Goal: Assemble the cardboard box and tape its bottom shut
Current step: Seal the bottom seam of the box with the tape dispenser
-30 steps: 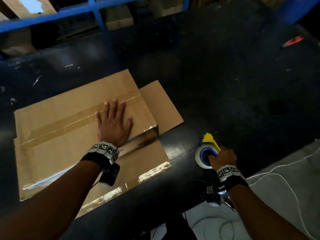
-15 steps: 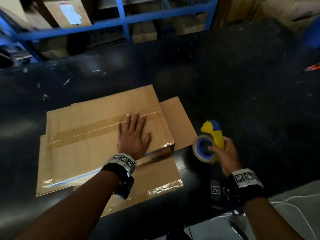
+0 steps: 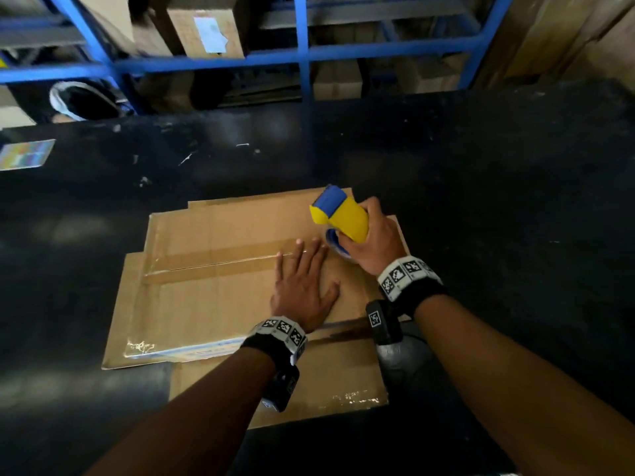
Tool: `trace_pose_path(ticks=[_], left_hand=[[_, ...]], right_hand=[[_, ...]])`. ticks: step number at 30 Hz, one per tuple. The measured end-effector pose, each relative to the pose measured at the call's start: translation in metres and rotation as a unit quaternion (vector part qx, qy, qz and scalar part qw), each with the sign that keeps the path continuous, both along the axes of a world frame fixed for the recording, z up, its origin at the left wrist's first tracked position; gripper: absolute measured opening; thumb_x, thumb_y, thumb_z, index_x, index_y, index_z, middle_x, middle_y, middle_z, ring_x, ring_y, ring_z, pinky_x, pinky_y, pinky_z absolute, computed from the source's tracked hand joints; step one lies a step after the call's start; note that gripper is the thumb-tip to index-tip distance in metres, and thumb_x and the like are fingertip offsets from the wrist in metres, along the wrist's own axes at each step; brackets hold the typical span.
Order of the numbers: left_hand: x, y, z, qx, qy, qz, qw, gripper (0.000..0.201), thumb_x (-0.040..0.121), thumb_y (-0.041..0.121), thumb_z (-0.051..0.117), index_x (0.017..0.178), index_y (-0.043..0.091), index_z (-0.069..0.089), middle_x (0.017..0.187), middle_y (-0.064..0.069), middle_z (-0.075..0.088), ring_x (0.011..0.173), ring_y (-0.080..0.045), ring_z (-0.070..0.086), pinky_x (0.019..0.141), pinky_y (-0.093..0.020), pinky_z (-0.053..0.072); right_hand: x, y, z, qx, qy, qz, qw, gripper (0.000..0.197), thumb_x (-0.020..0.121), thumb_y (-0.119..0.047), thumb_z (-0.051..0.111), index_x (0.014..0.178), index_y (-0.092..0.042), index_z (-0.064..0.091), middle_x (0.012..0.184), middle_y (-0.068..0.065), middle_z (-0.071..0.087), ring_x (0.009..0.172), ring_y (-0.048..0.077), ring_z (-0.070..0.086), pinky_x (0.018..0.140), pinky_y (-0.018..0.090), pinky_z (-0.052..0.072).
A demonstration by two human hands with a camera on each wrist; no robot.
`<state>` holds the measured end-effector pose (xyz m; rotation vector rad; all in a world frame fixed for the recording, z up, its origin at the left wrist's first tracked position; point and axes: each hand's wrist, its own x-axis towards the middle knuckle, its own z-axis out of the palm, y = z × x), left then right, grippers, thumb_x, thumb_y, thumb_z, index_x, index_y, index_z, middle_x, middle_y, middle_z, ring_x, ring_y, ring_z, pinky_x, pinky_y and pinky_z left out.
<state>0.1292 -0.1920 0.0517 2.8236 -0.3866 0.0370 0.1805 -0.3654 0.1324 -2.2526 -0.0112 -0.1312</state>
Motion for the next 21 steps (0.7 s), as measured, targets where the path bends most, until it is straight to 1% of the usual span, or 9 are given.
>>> trace_pose_path(ticks=[2, 6, 8, 10, 11, 14, 16, 18, 21], left_hand=[[0.002, 0.002, 0.001, -0.028, 0.005, -0.007, 1.0, 0.073, 0.095, 0.062, 0.039, 0.158, 0.024, 0.034, 0.169, 0.004, 0.026, 0.159, -0.022, 0.013, 0.125, -0.06, 0.013], [0.001, 0.033, 0.009, -0.131, 0.023, 0.004, 0.991, 0.071, 0.087, 0.059, 0.051, 0.149, 0.024, 0.045, 0.161, -0.002, 0.038, 0.156, -0.026, 0.024, 0.123, -0.059, 0.018], [-0.007, 0.077, 0.013, -0.128, 0.011, 0.039, 0.991, 0.07, 0.086, 0.056, 0.051, 0.149, 0.025, 0.045, 0.161, -0.002, 0.038, 0.156, -0.026, 0.023, 0.124, -0.06, 0.015], [-0.013, 0.132, 0.017, -0.102, 0.003, 0.082, 0.991, 0.067, 0.088, 0.052, 0.049, 0.149, 0.027, 0.044, 0.163, -0.002, 0.036, 0.157, -0.025, 0.019, 0.124, -0.062, 0.011], [-0.016, 0.162, 0.019, -0.085, 0.002, 0.105, 0.991, 0.066, 0.088, 0.051, 0.049, 0.15, 0.029, 0.042, 0.165, -0.001, 0.034, 0.158, -0.025, 0.017, 0.125, -0.062, 0.01], [-0.021, 0.232, 0.019, -0.033, 0.001, 0.141, 0.989, 0.068, 0.09, 0.059, 0.041, 0.154, 0.036, 0.036, 0.168, 0.003, 0.027, 0.159, -0.024, 0.013, 0.126, -0.06, 0.008], [-0.023, 0.256, 0.012, -0.009, 0.013, 0.139, 0.99, 0.071, 0.093, 0.067, 0.034, 0.159, 0.039, 0.028, 0.171, 0.007, 0.02, 0.16, -0.021, 0.007, 0.126, -0.06, 0.008], [-0.024, 0.263, 0.006, -0.013, 0.02, 0.14, 0.99, 0.073, 0.094, 0.071, 0.031, 0.161, 0.042, 0.022, 0.172, 0.01, 0.014, 0.16, -0.019, 0.003, 0.125, -0.06, 0.012], [-0.025, 0.263, 0.002, -0.032, 0.009, 0.153, 0.988, 0.073, 0.093, 0.072, 0.035, 0.159, 0.043, 0.026, 0.171, 0.011, 0.019, 0.16, -0.019, 0.008, 0.125, -0.056, 0.017]], right_hand=[[-0.002, 0.002, -0.003, -0.024, -0.007, 0.012, 1.0, 0.07, 0.064, -0.066, 0.064, 0.111, -0.018, 0.046, 0.094, 0.009, 0.069, 0.082, 0.033, 0.068, 0.064, 0.042, 0.054], [-0.003, -0.001, -0.006, -0.058, -0.01, -0.001, 0.998, 0.065, 0.067, -0.06, 0.072, 0.109, -0.019, 0.044, 0.088, 0.005, 0.067, 0.078, 0.03, 0.067, 0.062, 0.04, 0.053], [-0.002, 0.001, -0.005, -0.064, -0.014, -0.004, 0.998, 0.067, 0.065, -0.061, 0.068, 0.11, -0.015, 0.046, 0.085, -0.001, 0.06, 0.074, 0.024, 0.06, 0.061, 0.034, 0.045], [-0.002, 0.003, -0.002, -0.065, -0.007, 0.0, 0.998, 0.067, 0.067, -0.056, 0.071, 0.112, -0.011, 0.048, 0.086, -0.003, 0.055, 0.074, 0.023, 0.055, 0.064, 0.031, 0.04], [-0.002, 0.004, -0.001, -0.062, -0.003, 0.001, 0.998, 0.066, 0.067, -0.053, 0.074, 0.112, -0.011, 0.048, 0.086, -0.002, 0.055, 0.074, 0.023, 0.055, 0.064, 0.031, 0.04], [-0.002, 0.005, -0.002, -0.067, 0.0, -0.008, 0.998, 0.068, 0.063, -0.058, 0.069, 0.108, -0.012, 0.047, 0.085, 0.002, 0.058, 0.074, 0.028, 0.059, 0.065, 0.037, 0.048], [0.001, 0.007, -0.004, -0.081, 0.008, -0.022, 0.996, 0.056, 0.07, -0.044, 0.078, 0.106, -0.014, 0.046, 0.087, 0.007, 0.06, 0.08, 0.037, 0.065, 0.068, 0.041, 0.05], [0.004, 0.01, -0.006, -0.091, 0.016, -0.028, 0.995, 0.049, 0.074, -0.029, 0.08, 0.104, -0.016, 0.045, 0.09, 0.014, 0.063, 0.086, 0.043, 0.066, 0.071, 0.045, 0.052], [0.008, 0.016, -0.002, -0.1, 0.02, -0.027, 0.994, 0.048, 0.075, -0.022, 0.083, 0.107, -0.015, 0.046, 0.092, 0.017, 0.063, 0.087, 0.046, 0.066, 0.071, 0.044, 0.051]])
